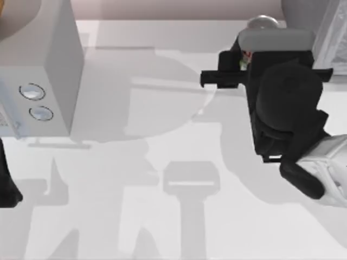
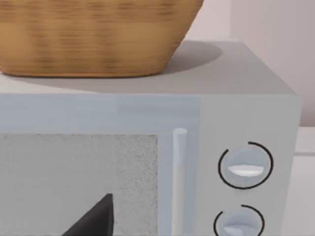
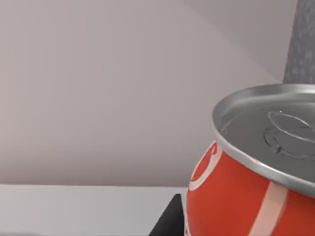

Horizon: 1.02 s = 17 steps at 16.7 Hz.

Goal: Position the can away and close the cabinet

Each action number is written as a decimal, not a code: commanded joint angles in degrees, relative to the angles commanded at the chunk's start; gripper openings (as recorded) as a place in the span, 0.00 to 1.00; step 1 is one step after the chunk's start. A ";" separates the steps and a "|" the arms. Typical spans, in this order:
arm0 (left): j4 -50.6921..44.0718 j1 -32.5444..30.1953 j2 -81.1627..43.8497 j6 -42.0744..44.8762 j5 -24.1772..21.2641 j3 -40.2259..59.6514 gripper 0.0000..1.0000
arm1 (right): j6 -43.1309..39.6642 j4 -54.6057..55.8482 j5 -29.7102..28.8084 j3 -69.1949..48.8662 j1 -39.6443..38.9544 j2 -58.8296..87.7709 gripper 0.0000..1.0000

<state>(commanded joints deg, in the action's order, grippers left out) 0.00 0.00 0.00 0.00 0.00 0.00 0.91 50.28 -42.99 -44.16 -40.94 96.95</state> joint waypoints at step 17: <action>0.00 0.00 0.00 0.00 0.00 0.00 1.00 | -0.43 -29.85 25.62 26.23 24.14 -60.27 0.00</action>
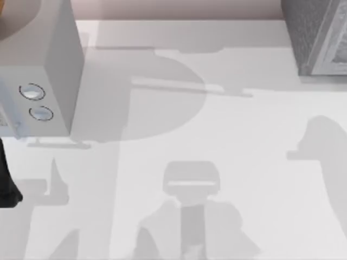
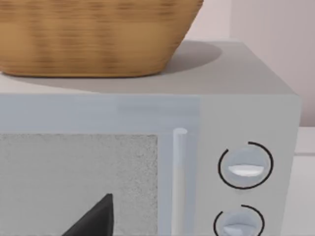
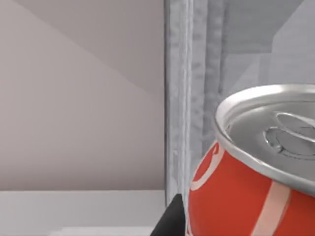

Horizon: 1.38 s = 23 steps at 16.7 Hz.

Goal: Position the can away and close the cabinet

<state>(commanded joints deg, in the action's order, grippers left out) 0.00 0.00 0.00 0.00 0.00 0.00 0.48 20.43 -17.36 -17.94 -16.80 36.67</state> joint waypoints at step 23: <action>0.00 0.00 0.00 0.00 0.00 0.00 1.00 | -0.07 -23.96 15.87 5.09 14.71 -24.95 0.00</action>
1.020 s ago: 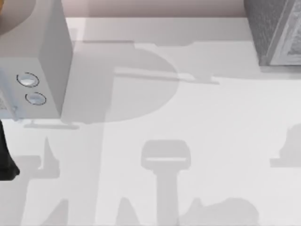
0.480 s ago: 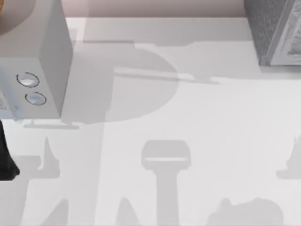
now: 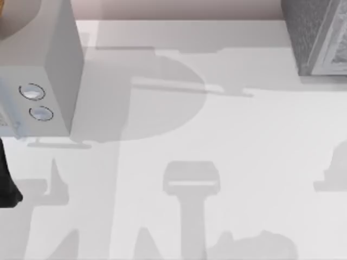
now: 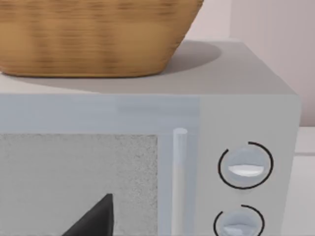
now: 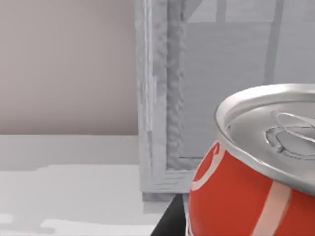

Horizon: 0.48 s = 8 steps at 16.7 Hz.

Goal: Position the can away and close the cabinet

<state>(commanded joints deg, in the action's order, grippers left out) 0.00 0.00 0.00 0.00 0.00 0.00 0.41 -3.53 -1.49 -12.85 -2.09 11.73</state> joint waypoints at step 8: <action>0.00 0.00 0.00 0.00 0.00 0.00 1.00 | 0.27 -10.36 -4.91 -42.56 -4.16 32.06 0.00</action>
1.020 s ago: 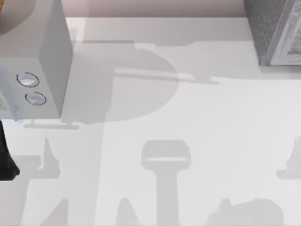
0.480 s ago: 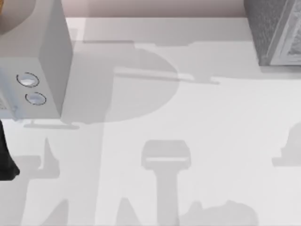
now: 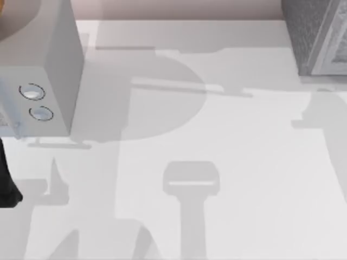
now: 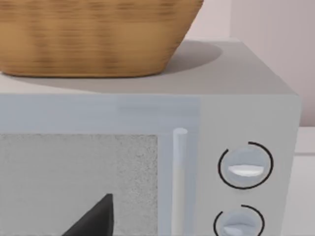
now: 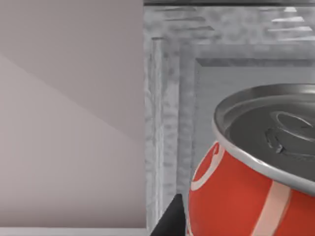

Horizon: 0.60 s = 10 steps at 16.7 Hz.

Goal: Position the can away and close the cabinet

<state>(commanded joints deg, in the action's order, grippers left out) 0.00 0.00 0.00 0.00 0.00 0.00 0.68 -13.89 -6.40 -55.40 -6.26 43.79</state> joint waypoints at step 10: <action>0.00 0.00 0.00 0.00 0.00 0.00 1.00 | 0.30 -9.67 -4.57 -42.41 -4.11 30.69 0.00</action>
<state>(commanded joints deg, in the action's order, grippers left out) 0.00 0.00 0.00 0.00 0.00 0.00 0.98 -23.56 -10.97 -97.81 -10.37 74.48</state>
